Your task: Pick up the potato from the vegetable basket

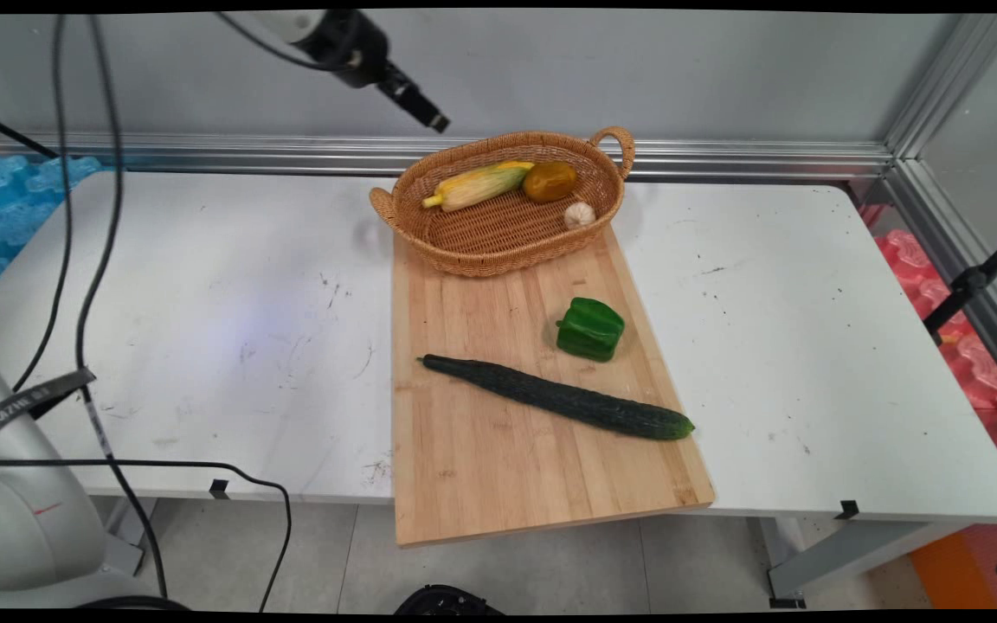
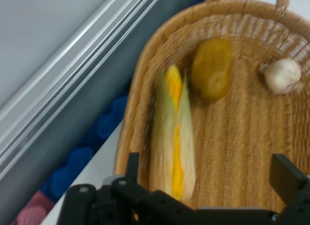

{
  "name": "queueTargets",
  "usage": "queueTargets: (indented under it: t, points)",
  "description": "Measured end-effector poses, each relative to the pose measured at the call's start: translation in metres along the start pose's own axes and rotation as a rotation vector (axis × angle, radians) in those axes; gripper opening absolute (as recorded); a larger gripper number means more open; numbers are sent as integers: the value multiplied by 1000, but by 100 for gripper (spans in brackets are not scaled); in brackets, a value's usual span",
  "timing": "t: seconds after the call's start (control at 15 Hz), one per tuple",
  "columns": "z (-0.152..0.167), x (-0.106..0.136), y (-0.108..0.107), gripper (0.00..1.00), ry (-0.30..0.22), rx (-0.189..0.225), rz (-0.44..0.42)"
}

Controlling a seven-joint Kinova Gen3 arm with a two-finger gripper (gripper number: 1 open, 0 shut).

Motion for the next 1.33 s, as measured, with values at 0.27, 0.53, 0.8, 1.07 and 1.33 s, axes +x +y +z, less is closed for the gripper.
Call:
queueTargets:
  t: [0.27, 0.53, 0.8, 1.07, 1.33]
  points:
    - [37, 32, 11, 100, -3, -13, 54]
    - [76, 57, 23, 100, -15, -27, 92]
    - [115, 74, 33, 100, -37, -34, 117]
    - [159, 87, 41, 100, -75, -39, 137]
    - [197, 91, 43, 100, -123, -40, 152]
